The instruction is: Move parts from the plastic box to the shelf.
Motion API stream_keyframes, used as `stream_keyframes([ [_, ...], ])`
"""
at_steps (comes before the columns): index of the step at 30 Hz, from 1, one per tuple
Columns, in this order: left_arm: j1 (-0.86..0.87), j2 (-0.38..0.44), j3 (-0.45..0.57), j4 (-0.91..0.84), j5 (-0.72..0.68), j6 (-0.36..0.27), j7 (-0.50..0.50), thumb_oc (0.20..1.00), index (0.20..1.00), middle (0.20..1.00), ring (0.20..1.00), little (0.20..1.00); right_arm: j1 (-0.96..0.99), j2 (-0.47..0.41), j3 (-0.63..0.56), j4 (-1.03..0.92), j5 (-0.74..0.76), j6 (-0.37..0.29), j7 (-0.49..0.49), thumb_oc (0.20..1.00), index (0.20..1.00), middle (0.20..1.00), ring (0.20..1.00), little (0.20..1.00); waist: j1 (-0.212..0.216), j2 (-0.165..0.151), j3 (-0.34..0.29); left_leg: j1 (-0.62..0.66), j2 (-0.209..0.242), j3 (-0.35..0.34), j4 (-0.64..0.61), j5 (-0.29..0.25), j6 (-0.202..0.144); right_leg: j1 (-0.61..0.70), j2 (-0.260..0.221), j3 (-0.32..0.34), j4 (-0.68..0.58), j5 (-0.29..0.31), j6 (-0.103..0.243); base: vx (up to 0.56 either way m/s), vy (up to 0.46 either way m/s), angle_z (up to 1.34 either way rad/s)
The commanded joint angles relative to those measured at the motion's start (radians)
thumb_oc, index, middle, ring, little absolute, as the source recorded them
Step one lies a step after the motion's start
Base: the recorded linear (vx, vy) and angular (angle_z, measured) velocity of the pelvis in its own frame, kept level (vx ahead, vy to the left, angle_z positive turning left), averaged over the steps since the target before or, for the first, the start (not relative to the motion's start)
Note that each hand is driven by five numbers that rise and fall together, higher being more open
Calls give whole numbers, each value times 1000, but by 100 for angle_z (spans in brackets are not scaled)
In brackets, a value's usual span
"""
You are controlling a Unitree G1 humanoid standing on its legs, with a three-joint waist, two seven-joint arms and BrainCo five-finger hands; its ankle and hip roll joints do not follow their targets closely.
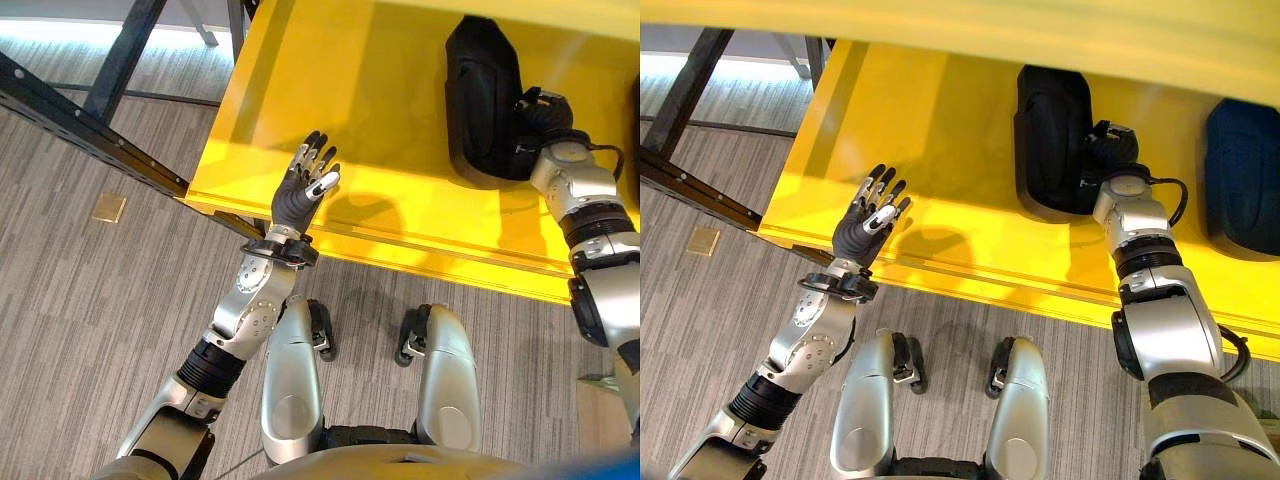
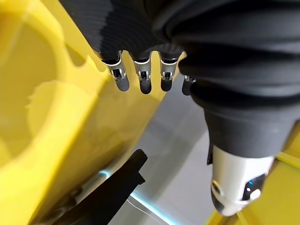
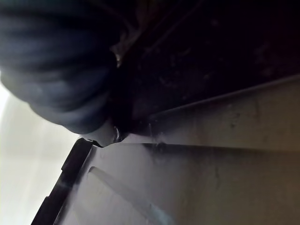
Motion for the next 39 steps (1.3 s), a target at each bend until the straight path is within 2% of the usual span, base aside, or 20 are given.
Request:
stream_keyframes([
  [1, -38, -12, -22, -26, 0, -72, -20, 1000, 1000, 1000, 1000, 1000, 36, 28, 17, 113, 22, 34, -39, 200, 200, 200, 200, 200, 21, 32, -16, 45, 41, -23, -61, 27, -33, -9, -57, -60, -9, 81, 29, 0, 0, 0],
  [17, -75, -2, -54, 8, -27, -120, 0, 1000, 1000, 1000, 1000, 1000, -30, 10, 77, 196, -45, 44, -41, 200, 200, 200, 200, 200, 15, 47, -16, 38, 43, -20, -88, 35, -45, -26, -59, -52, -18, 80, 33, 0, 0, 0],
  [23, -90, 8, -63, 10, -34, -110, -20, 1000, 1000, 1000, 1000, 1000, -33, 10, 99, 198, -91, 49, -56, 200, 200, 200, 200, 200, 13, 49, -16, 36, 43, -18, -99, 39, -47, -29, -56, -48, -27, 84, 34, 0, 0, 0],
  [24, -93, 14, -70, 16, -34, -113, -24, 1000, 1000, 1000, 1000, 1000, -37, 7, 111, 198, -109, 85, -51, 319, 319, 319, 319, 319, 12, 48, -16, 33, 45, -18, -101, 40, -47, -33, -55, -47, -28, 84, 35, 0, 0, 0],
  [25, -94, 14, -71, 18, -38, -110, -29, 1000, 1000, 1000, 1000, 1000, -39, 4, 115, 200, -103, 97, -44, 1000, 1000, 1000, 1000, 1000, 12, 49, -16, 34, 45, -18, -105, 42, -47, -33, -55, -46, -30, 85, 35, 0, 0, 0],
  [28, -102, 17, -78, 17, -40, -104, -31, 1000, 1000, 1000, 1000, 1000, -39, 9, 128, 204, -73, 76, -72, 1000, 1000, 1000, 1000, 1000, 11, 49, -16, 37, 46, -15, -119, 49, -47, -31, -53, -44, -38, 88, 36, 0, 0, 0],
  [30, -106, 22, -78, 17, -37, -85, -31, 1000, 1000, 1000, 1000, 1000, -40, 7, 125, 202, -84, 88, -77, 1000, 1000, 1000, 1000, 1000, 8, 50, -16, 39, 46, -13, -127, 51, -48, -29, -51, -42, -45, 89, 39, -4, 16, -1],
  [31, -108, 25, -84, 24, -29, -83, -27, 1000, 1000, 1000, 1000, 1000, -34, 7, 127, 196, -62, 70, -86, 1000, 1000, 1000, 1000, 1000, 6, 50, -16, 41, 47, -12, -135, 54, -47, -28, -52, -42, -49, 91, 39, -4, 32, -4],
  [39, -93, 22, -68, -7, -2, -77, -10, 1000, 1000, 1000, 1000, 1000, 78, 29, 76, 73, 64, 90, -77, 1000, 1000, 1000, 1000, 1000, -16, 41, -16, 67, 44, 9, -197, 72, -49, -8, -38, -36, -87, 94, 43, 9, 43, -6],
])
